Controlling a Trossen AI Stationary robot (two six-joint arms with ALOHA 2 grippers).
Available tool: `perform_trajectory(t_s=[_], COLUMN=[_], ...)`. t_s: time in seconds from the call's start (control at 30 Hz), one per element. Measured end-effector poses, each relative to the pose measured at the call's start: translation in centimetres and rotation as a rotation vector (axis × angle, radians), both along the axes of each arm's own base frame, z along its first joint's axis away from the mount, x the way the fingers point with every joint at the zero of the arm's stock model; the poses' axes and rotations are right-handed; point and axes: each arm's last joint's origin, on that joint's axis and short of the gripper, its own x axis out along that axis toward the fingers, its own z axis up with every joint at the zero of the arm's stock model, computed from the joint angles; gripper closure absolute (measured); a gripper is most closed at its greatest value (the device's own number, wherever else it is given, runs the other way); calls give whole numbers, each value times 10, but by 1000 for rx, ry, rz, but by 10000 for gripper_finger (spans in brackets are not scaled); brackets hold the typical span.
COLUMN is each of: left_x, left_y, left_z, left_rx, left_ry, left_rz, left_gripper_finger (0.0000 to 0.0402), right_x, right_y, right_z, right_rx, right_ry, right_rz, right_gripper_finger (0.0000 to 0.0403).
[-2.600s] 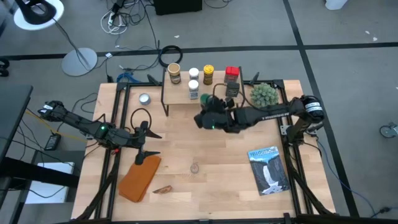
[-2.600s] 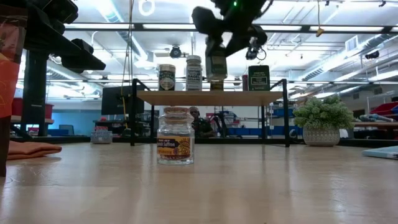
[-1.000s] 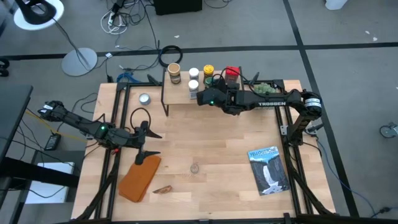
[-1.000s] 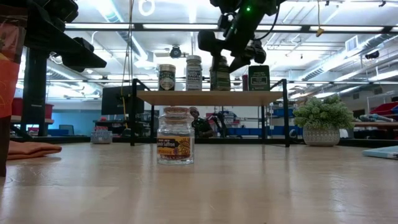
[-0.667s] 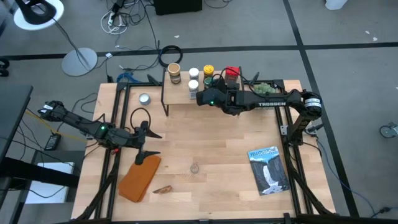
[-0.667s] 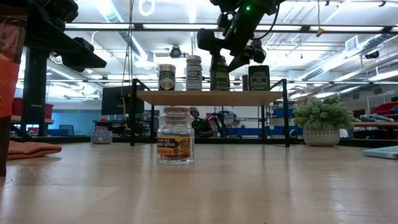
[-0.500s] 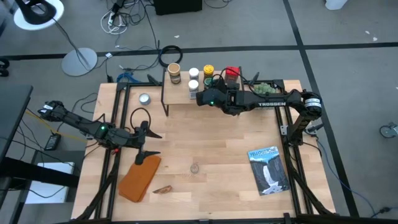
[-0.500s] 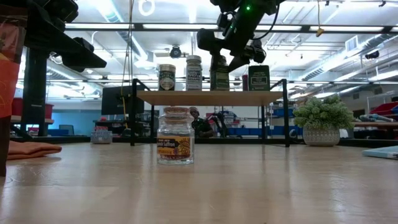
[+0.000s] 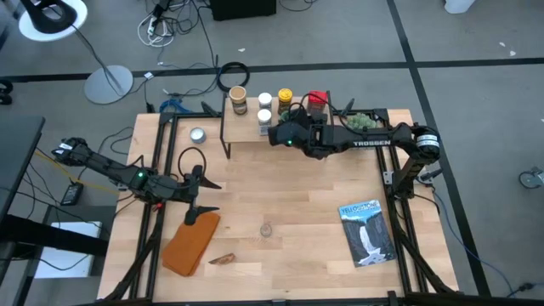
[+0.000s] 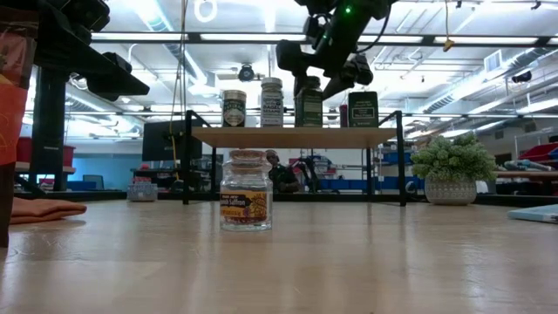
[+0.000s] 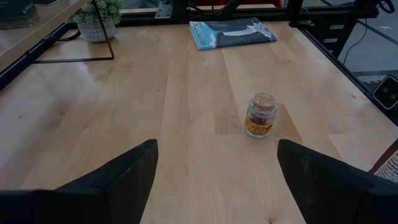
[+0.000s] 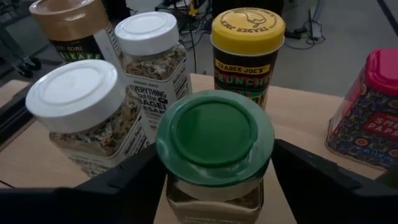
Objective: Shelf spices
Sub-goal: Put the green seasoning bottle on the shelf
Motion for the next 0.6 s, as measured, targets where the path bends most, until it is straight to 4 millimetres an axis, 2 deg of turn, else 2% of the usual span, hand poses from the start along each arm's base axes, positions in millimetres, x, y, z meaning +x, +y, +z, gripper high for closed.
perform_trajectory(t_s=[0.27, 0.6], left_x=[0, 0], left_y=[0, 0], left_z=[0, 0], left_rx=[0, 0], left_ry=[0, 0], left_rz=[0, 0], left_gripper_finger=[66, 66], right_x=[4, 3], right_y=[6, 21], right_z=[3, 15], right_rx=[-38, -95], right_ry=[21, 48], right_rz=[51, 118], right_gripper_finger=[89, 90])
